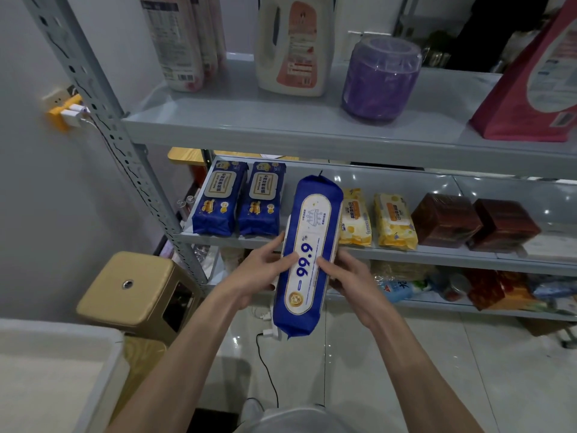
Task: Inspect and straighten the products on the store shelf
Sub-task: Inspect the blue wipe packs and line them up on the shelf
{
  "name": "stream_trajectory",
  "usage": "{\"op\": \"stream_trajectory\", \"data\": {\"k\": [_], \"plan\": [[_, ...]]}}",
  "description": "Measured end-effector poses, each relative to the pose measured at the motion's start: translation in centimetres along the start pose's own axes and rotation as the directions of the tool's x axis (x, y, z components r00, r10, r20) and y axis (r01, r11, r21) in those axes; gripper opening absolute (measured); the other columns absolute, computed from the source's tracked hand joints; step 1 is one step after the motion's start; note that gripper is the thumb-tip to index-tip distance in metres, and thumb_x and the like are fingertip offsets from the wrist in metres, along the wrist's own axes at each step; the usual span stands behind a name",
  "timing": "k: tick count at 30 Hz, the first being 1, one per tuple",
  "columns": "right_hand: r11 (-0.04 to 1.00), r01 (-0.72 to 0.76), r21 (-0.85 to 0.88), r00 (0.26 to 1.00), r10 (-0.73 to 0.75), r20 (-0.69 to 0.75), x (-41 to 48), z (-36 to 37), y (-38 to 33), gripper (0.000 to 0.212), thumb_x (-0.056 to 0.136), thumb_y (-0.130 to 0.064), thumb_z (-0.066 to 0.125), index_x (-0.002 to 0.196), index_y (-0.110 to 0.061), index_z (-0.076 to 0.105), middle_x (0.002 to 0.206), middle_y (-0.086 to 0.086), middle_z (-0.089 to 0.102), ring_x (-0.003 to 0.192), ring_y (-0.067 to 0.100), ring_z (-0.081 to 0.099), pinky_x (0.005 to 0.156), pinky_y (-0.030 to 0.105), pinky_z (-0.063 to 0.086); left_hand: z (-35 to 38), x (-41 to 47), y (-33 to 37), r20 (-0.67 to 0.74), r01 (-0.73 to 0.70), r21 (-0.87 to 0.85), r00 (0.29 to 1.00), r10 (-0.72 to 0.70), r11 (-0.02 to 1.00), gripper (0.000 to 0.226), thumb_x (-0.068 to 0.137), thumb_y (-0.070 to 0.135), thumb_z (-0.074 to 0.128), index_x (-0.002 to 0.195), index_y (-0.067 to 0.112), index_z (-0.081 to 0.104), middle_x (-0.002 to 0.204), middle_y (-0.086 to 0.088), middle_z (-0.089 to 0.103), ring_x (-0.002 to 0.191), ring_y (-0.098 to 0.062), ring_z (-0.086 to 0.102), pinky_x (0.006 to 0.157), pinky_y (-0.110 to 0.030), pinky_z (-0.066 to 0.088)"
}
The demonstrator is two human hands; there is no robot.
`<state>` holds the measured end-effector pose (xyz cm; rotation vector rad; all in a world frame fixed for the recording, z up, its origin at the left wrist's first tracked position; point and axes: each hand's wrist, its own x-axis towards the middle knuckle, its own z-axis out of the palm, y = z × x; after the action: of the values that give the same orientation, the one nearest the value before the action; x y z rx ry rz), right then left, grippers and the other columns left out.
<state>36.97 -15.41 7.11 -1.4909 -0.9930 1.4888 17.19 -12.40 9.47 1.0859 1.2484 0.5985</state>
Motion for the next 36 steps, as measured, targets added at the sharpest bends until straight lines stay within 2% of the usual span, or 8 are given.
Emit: {"op": "stream_trajectory", "data": {"k": [6,9,15,18,22,28,32,36], "plan": [[0.998,-0.056,0.039,0.998,0.054,0.031,-0.5,-0.4,-1.7,0.061,0.087,-0.074,0.051,0.134,-0.036,0.061,0.128,-0.004,0.070,0.119,0.017,0.065,0.102,0.042,0.052,0.1,-0.1,-0.5,0.005,-0.103,0.000,0.995,0.103,0.995,0.061,0.100,0.011,0.060,0.147,0.044,0.042,0.121,0.015,0.067,0.109,-0.007,0.066,0.083,-0.028,0.057],[0.994,-0.061,0.093,0.998,0.063,-0.022,-0.6,-0.4,-2.7,0.076,0.078,-0.089,0.039,0.122,-0.034,0.069,0.115,-0.005,0.076,0.115,0.018,0.068,0.099,0.041,0.052,0.2,-0.1,0.2,-0.028,-0.067,-0.117,0.998,0.064,0.991,0.036,0.101,0.034,0.055,0.137,0.032,0.058,0.117,0.008,0.073,0.113,-0.017,0.068,0.095,-0.039,0.054],[0.991,-0.015,0.136,0.997,0.006,0.072,-1.2,-0.9,-2.1,0.067,0.084,-0.071,0.056,0.131,-0.024,0.066,0.126,-0.001,0.073,0.123,0.019,0.066,0.114,0.047,0.043,1.0,-1.4,2.0,-0.100,-0.128,-0.143,0.988,0.114,0.981,0.062,0.082,0.072,0.046,0.120,0.023,0.054,0.116,0.005,0.068,0.107,-0.011,0.064,0.081,-0.032,0.048],[0.972,-0.012,0.234,0.998,-0.003,0.066,-1.3,-0.8,-1.8,0.080,0.078,-0.077,0.051,0.138,-0.025,0.061,0.131,0.002,0.071,0.128,0.023,0.063,0.113,0.048,0.045,0.3,-1.7,2.4,-0.053,-0.123,-0.091,0.992,0.119,0.988,0.060,0.078,0.070,0.051,0.119,0.026,0.055,0.118,0.006,0.067,0.108,-0.010,0.063,0.079,-0.029,0.047],[0.949,0.059,0.309,0.998,-0.064,0.005,-1.2,-0.5,-1.7,0.062,0.089,-0.059,0.053,0.136,-0.020,0.061,0.127,0.006,0.073,0.124,0.025,0.066,0.106,0.045,0.049,0.0,-1.9,2.1,-0.021,-0.182,-0.079,0.983,0.181,0.980,0.060,0.079,0.064,0.057,0.130,0.030,0.055,0.127,0.006,0.065,0.111,-0.009,0.066,0.072,-0.019,0.055],[0.911,0.143,0.386,0.985,-0.167,0.031,-0.7,-1.4,-1.6,0.052,0.100,-0.032,0.056,0.151,-0.034,0.047,0.141,0.002,0.065,0.132,0.026,0.061,0.104,0.046,0.048,-1.5,-1.1,1.2,0.130,-0.246,-0.232,0.951,0.281,0.941,0.064,0.086,0.048,0.075,0.142,0.054,0.047,0.154,0.006,0.048,0.139,-0.014,0.050,0.107,-0.042,0.050],[0.908,0.138,0.395,0.982,-0.177,0.063,-0.8,-2.2,-1.2,0.055,0.097,-0.024,0.064,0.149,-0.034,0.050,0.144,0.007,0.062,0.135,0.032,0.057,0.101,0.046,0.048,-1.8,-1.0,0.5,0.192,-0.260,-0.314,0.925,0.329,0.913,0.070,0.086,0.024,0.076,0.146,0.048,0.048,0.155,0.007,0.047,0.142,-0.019,0.048,0.106,-0.041,0.051],[0.906,0.136,0.401,0.975,-0.194,0.107,-0.8,-2.8,-1.2,0.065,0.085,-0.027,0.073,0.147,-0.034,0.054,0.146,0.010,0.060,0.136,0.035,0.055,0.114,0.053,0.040,-1.5,-1.1,0.4,0.212,-0.257,-0.348,0.915,0.343,0.902,0.083,0.074,0.029,0.088,0.146,0.045,0.050,0.150,0.010,0.053,0.139,-0.017,0.051,0.106,-0.040,0.052]]}}
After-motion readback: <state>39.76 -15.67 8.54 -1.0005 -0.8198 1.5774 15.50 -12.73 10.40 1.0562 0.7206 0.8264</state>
